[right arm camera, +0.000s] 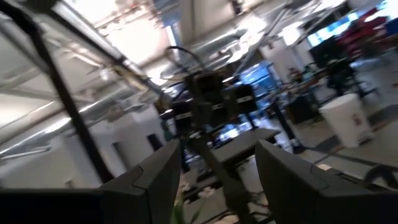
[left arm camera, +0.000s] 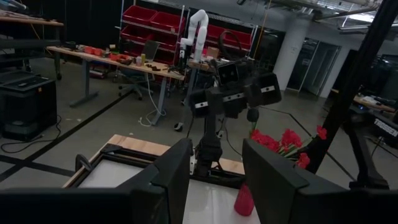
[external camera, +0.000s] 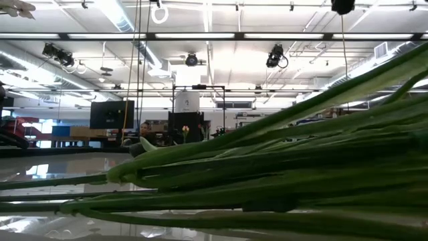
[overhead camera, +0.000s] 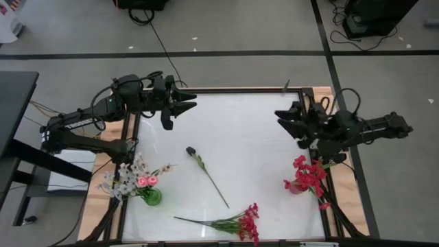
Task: Sort flowers into vase by color
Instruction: Put the black flower into the red vase
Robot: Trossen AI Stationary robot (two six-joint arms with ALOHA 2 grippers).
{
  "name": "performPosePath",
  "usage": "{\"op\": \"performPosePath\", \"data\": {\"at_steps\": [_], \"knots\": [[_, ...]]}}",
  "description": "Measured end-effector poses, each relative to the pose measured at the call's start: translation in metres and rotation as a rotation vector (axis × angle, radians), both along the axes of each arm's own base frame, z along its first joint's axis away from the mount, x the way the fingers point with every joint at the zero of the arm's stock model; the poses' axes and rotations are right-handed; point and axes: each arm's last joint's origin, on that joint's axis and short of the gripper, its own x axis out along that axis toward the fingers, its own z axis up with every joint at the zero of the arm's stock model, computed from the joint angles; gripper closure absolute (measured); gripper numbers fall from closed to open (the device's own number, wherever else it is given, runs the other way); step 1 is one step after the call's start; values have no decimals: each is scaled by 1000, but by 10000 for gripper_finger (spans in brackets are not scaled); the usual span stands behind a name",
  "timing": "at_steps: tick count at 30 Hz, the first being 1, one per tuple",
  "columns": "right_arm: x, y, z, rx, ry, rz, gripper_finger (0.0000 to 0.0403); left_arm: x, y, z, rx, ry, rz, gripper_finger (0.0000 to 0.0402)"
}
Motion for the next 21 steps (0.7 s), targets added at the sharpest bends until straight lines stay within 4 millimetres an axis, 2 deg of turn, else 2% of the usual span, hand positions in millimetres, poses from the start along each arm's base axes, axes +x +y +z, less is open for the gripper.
{"op": "performPosePath", "data": {"at_steps": [5,9,15,21], "knots": [[11,-7,-2,23,-9,-74,188,0,0,0,0,0,0,248],[23,-11,5,28,8,-106,188,0,0,0,0,-1,0,248],[48,-17,15,22,73,-142,188,-1,0,4,28,-34,1,248],[69,-22,14,18,121,-164,188,0,-1,3,-44,-35,-7,248]]}}
